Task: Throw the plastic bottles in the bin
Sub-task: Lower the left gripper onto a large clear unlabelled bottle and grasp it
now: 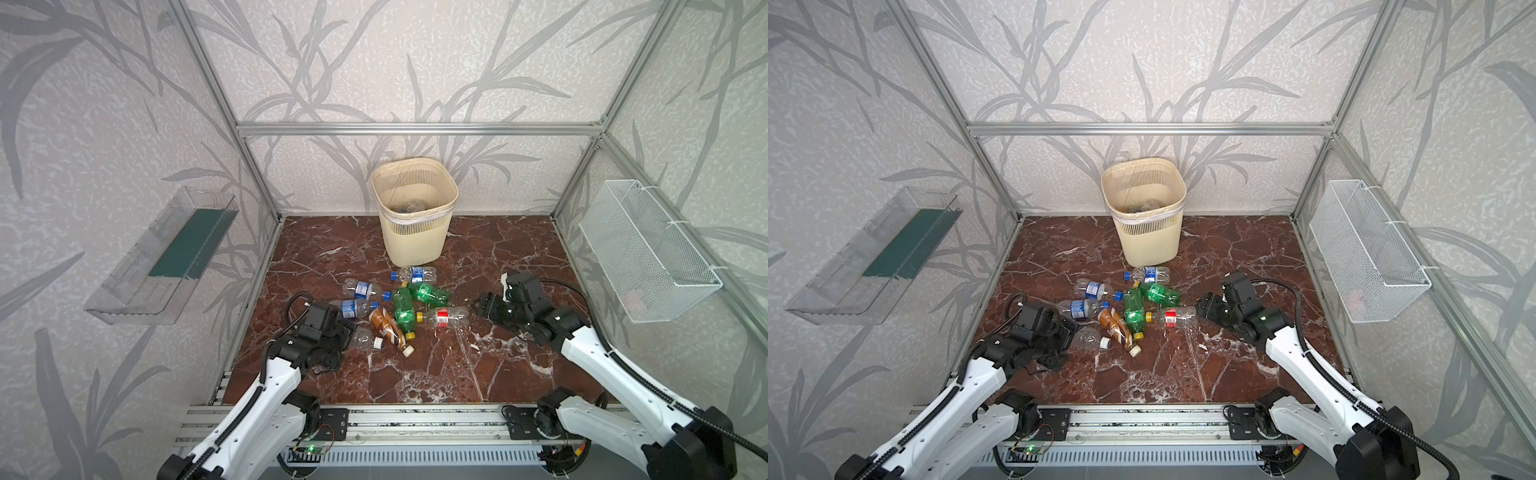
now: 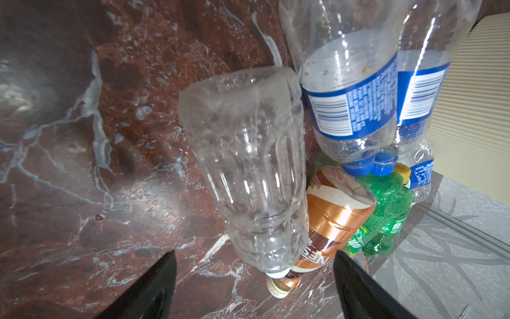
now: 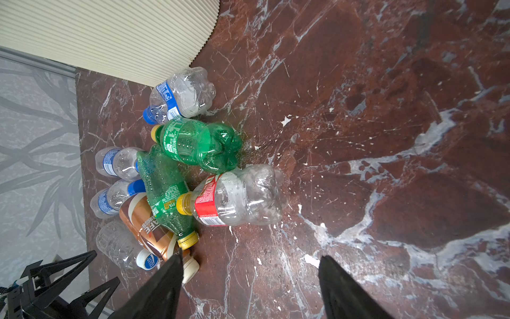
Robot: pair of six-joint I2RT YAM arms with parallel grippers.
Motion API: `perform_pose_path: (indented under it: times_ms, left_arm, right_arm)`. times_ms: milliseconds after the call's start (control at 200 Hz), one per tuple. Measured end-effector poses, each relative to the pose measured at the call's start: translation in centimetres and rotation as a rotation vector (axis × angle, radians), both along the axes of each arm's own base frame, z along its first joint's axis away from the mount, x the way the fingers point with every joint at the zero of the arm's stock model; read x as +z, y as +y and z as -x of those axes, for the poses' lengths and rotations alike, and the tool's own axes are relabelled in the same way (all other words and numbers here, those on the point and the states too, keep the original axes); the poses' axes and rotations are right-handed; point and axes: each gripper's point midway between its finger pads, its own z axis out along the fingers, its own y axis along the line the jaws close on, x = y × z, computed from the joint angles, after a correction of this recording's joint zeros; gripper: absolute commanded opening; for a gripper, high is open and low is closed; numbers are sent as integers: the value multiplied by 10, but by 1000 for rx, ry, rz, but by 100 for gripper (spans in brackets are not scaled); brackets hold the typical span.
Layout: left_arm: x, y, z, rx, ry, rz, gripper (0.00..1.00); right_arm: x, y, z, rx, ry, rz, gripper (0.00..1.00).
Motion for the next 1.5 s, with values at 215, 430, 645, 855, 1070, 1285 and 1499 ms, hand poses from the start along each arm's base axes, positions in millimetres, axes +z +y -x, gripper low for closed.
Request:
perform_pose_path:
  times_ms: [215, 430, 645, 855, 1070, 1285, 1499]
  left_arm:
    - [-9, -4, -4, -12, 20, -26, 88]
    - [-17, -3, -7, -10, 40, -53, 88]
    - [-21, -3, -10, -13, 45, -68, 85]
    - [-25, -1, -10, -23, 57, -88, 85]
    - [-26, 0, -9, -37, 61, -100, 81]
    - [-26, 1, -7, -49, 60, -110, 75]
    - [-22, 5, -2, -49, 35, -115, 69]
  right_arm:
    - [0, 0, 0, 0, -1, 0, 78]
    - [2, -1, 0, -2, -8, -1, 77]
    - [3, -2, 2, -2, -15, -4, 77]
    - [7, -2, 3, -2, -27, -10, 77]
    - [4, -3, 4, -2, -22, -8, 77]
    - [2, -3, 5, -2, -18, -6, 77]
    - [-1, -3, 5, -7, -9, -7, 76]
